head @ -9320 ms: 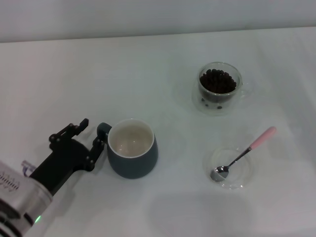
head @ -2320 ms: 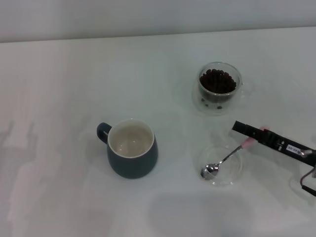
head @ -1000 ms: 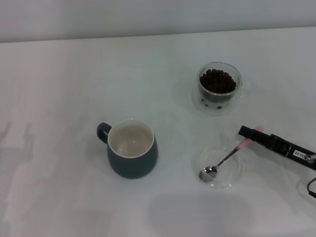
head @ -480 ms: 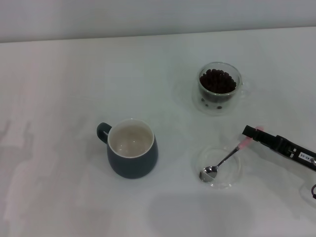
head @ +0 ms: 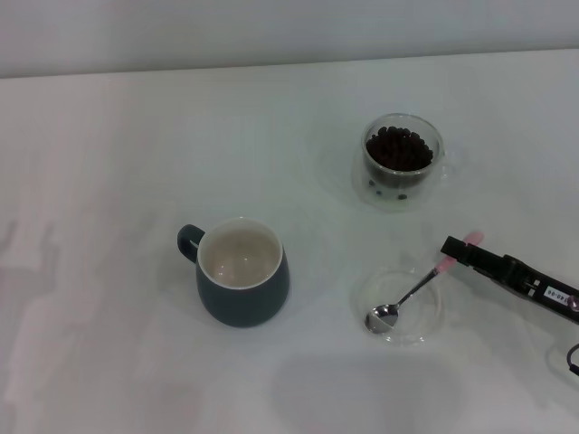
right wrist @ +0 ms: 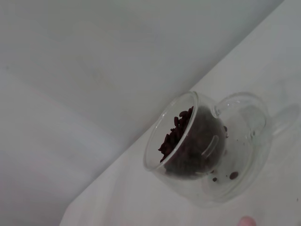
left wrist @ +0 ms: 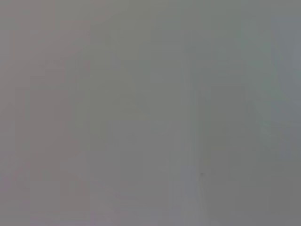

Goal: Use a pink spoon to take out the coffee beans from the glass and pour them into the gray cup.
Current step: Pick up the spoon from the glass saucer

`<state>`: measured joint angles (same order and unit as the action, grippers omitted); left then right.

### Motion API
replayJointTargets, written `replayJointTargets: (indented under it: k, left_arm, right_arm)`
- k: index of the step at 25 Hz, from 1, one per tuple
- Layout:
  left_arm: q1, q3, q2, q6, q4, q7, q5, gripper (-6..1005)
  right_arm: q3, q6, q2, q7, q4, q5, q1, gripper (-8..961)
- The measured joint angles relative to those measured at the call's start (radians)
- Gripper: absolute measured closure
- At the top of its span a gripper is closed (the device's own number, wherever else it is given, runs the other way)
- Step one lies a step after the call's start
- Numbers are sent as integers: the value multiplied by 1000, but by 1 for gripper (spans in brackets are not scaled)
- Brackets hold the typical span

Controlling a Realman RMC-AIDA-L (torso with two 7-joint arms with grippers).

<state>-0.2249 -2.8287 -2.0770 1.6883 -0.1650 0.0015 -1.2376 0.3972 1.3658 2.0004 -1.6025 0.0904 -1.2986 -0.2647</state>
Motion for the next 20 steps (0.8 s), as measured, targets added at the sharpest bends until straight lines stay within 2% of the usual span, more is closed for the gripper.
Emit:
replayJointTargets:
  k: [20]
  left_arm:
    - [-8, 0, 0, -6, 13, 0, 0, 553]
  right_arm:
    - [-11, -9, 1, -14, -20, 1, -3, 527]
